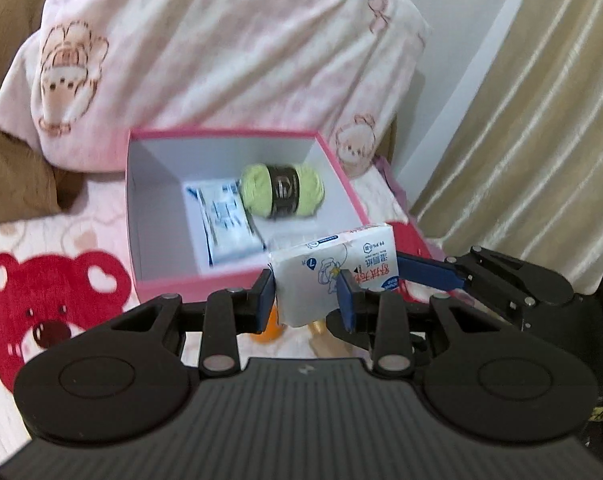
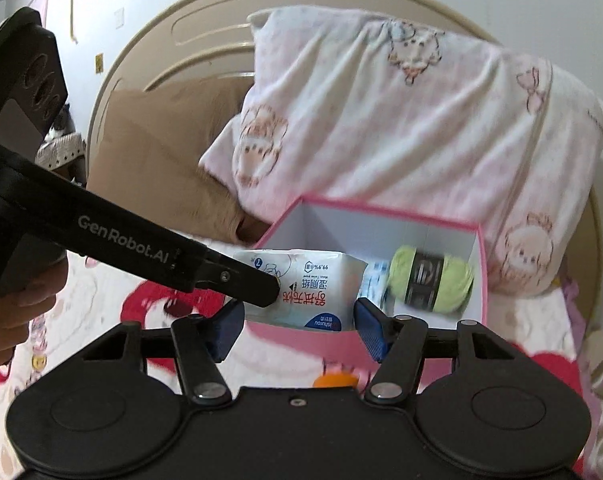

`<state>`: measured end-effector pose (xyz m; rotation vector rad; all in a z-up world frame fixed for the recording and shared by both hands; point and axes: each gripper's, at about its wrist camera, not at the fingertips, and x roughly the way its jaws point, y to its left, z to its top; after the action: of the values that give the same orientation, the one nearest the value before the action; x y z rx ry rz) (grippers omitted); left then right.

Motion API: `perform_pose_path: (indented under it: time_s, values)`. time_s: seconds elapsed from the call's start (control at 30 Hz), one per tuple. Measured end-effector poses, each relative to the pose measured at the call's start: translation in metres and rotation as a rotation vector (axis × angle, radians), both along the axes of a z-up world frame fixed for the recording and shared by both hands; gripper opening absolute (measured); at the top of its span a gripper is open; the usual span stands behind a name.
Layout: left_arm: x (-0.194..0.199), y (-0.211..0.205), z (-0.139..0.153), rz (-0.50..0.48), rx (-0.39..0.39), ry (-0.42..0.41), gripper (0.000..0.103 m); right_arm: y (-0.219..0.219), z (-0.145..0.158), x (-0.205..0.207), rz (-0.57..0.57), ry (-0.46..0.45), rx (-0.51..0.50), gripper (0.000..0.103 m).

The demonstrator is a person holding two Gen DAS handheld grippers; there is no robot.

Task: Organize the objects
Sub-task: 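Carry the white packet with the left tool into the pink box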

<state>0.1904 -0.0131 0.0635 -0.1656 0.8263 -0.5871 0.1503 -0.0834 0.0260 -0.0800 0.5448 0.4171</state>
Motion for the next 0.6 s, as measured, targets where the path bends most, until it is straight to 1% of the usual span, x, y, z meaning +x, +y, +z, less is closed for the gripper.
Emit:
perform_pose_path:
  time_s: [0.13,0.2,0.23,0.37,0.43,0.5,0.6]
  values:
    - [0.036,-0.006,0.009,0.011,0.020,0.005,0.032,-0.010,0.011,0.037,0.002,0.032,0.045,0.063]
    - [0.058,-0.010,0.006,0.011,0.034,0.035,0.032,-0.017,0.009,0.059,0.003,0.070,0.071,0.061]
    - [0.068,-0.012,0.002,0.020,0.035,0.053,0.032,-0.020,0.007,0.069,0.000,0.089,0.082,0.059]
    - [0.107,-0.019,-0.023,0.043,0.045,0.144,0.033,-0.029,-0.012,0.109,-0.002,0.186,0.113,0.058]
    - [0.121,-0.021,-0.038,0.061,0.048,0.173,0.033,-0.031,-0.026,0.129,-0.019,0.237,0.135,0.058]
    - [0.133,-0.022,-0.055,0.074,0.048,0.204,0.033,-0.033,-0.040,0.139,-0.042,0.280,0.163,0.057]
    - [0.146,-0.023,-0.080,0.089,0.046,0.254,0.033,-0.036,-0.064,0.149,-0.069,0.319,0.210,0.057]
